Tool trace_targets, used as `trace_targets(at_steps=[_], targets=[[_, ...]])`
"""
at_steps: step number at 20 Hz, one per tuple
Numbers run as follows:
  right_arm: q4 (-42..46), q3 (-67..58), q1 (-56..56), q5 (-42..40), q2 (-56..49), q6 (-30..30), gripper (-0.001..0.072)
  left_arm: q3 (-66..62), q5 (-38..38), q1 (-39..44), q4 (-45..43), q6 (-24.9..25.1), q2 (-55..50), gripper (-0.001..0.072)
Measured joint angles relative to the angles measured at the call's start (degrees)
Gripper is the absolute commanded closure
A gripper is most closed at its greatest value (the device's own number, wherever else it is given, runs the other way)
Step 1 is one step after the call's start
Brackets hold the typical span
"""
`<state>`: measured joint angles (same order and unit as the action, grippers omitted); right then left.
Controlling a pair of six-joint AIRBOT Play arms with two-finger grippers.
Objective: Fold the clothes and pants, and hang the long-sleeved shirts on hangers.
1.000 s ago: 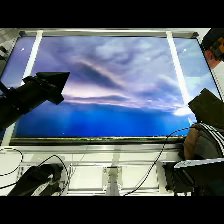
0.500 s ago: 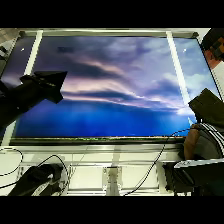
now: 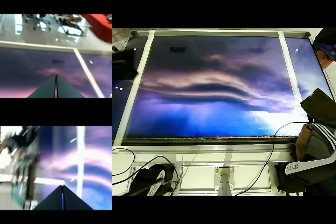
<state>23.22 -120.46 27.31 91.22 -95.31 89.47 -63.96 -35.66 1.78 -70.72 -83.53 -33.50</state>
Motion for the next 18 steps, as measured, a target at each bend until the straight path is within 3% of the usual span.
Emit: trace_targets(at_steps=[7,18], targets=[[-1.62,0.07,-20.02,-7.15,1.09,-3.91,0.0693,-8.44,-12.09,-8.66,-7.08,0.00,0.02,0.0687],[-1.38,0.07,-23.32,-8.46,1.20,-4.57,0.0691,-10.08,-15.04,-10.16,-10.27,0.00,-0.02,0.0687]])
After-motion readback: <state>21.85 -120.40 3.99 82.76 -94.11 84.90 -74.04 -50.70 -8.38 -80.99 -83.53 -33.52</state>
